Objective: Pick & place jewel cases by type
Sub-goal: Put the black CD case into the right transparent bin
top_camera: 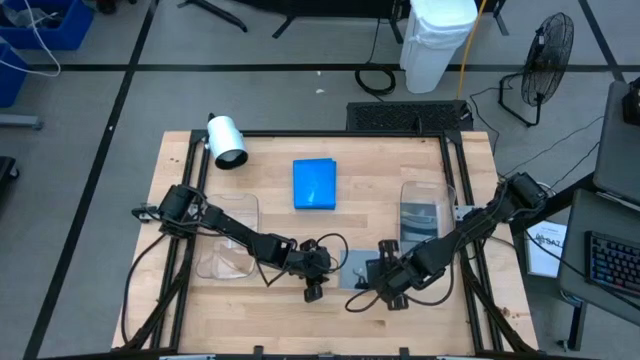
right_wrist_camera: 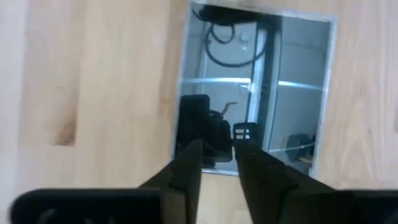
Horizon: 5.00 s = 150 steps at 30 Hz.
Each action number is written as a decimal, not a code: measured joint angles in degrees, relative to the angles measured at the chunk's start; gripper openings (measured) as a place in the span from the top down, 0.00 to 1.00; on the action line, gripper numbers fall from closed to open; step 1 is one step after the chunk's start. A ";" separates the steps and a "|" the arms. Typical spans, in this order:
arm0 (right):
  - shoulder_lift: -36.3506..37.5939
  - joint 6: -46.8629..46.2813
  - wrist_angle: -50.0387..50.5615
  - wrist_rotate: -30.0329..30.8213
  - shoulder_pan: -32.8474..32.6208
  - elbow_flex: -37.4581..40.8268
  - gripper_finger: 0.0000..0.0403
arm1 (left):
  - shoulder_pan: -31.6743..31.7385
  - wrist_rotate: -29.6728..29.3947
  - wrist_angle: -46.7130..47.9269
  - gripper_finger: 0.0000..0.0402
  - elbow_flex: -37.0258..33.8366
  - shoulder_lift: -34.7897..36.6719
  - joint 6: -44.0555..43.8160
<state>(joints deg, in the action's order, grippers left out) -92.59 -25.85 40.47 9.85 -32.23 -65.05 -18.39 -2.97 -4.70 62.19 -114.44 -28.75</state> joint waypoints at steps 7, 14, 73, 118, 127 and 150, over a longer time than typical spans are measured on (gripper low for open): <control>-4.92 3.12 2.89 -1.27 0.75 -0.22 0.98 | 0.11 -0.10 -0.35 0.70 0.00 0.03 0.39; -9.81 -0.03 7.16 -4.09 1.16 -0.29 0.99 | -0.27 -0.57 -0.34 0.75 0.00 0.01 9.98; -9.89 4.96 -3.19 -8.48 3.30 -3.36 1.00 | -0.44 -1.30 -1.54 0.83 -0.07 0.06 10.12; -9.28 21.01 -8.44 6.55 3.28 -11.00 1.00 | -0.13 -6.95 -3.63 0.83 -0.02 1.51 9.73; -4.87 20.98 -8.30 16.46 3.76 -11.00 1.00 | -3.25 -12.36 -1.86 0.83 -0.04 13.54 24.47; -4.30 20.38 -12.40 5.05 4.64 -7.17 1.00 | -4.90 -8.49 38.30 0.83 0.13 16.02 2.29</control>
<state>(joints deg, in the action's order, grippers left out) -96.88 -5.47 28.07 14.90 -27.59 -72.22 -23.29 -11.46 33.60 62.32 -98.43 -26.46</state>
